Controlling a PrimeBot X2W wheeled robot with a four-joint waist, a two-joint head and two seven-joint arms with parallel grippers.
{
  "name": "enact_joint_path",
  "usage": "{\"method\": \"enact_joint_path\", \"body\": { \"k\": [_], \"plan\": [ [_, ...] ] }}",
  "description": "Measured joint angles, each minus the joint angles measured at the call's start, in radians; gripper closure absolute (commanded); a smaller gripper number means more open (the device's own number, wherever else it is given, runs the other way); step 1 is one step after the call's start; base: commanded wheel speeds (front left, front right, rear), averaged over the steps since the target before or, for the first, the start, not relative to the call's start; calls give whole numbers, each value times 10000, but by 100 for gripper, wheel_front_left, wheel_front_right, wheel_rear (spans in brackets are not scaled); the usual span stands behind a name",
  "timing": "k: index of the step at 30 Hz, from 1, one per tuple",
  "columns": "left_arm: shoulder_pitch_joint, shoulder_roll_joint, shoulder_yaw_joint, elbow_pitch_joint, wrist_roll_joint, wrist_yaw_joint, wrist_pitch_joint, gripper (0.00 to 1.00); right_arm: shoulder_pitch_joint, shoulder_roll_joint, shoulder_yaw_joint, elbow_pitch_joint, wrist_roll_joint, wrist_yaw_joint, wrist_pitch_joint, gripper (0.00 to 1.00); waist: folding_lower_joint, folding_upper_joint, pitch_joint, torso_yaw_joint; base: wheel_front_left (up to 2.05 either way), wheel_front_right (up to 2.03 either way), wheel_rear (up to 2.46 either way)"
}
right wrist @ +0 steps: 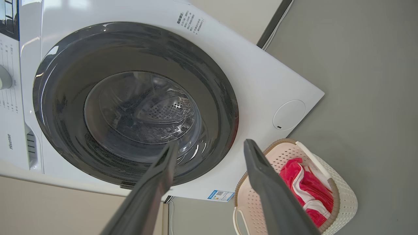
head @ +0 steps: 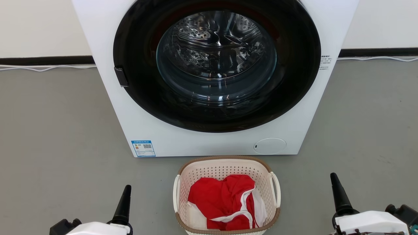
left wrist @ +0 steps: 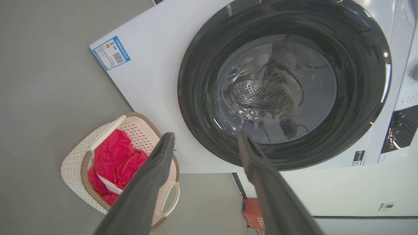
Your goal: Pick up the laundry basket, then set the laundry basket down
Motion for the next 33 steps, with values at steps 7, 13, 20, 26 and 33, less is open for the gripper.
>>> {"method": "enact_joint_path", "body": {
  "k": [7, 13, 20, 26, 33],
  "plan": [
    [-194, 10, -148, 167, 1166, 105, -213, 0, -241, -6, 92, 297, -1430, 6, -174, 0, 0, 0, -20, -4, 0, 0, 0],
    [-251, 12, -259, 422, 2127, 263, -397, 0, -517, -10, 161, 669, -2466, 6, -339, 0, 0, 0, -37, 0, 0, 0, 0],
    [-469, 17, -355, 579, 2976, 458, -583, 0, -778, -17, 221, 976, -3572, 8, -522, 0, 0, 0, -32, 14, 0, 0, 0],
    [-551, 19, -485, 702, 3758, 700, -761, 0, -823, -25, 357, 1129, -4562, 8, -729, 0, -1, 0, -29, 26, 0, 0, 0],
    [-599, 25, -568, 740, 4608, 890, -968, 0, -1016, -33, 489, 1231, -5503, 10, -961, 0, 0, 0, -27, 28, 0, 0, 0]
  ]
}}
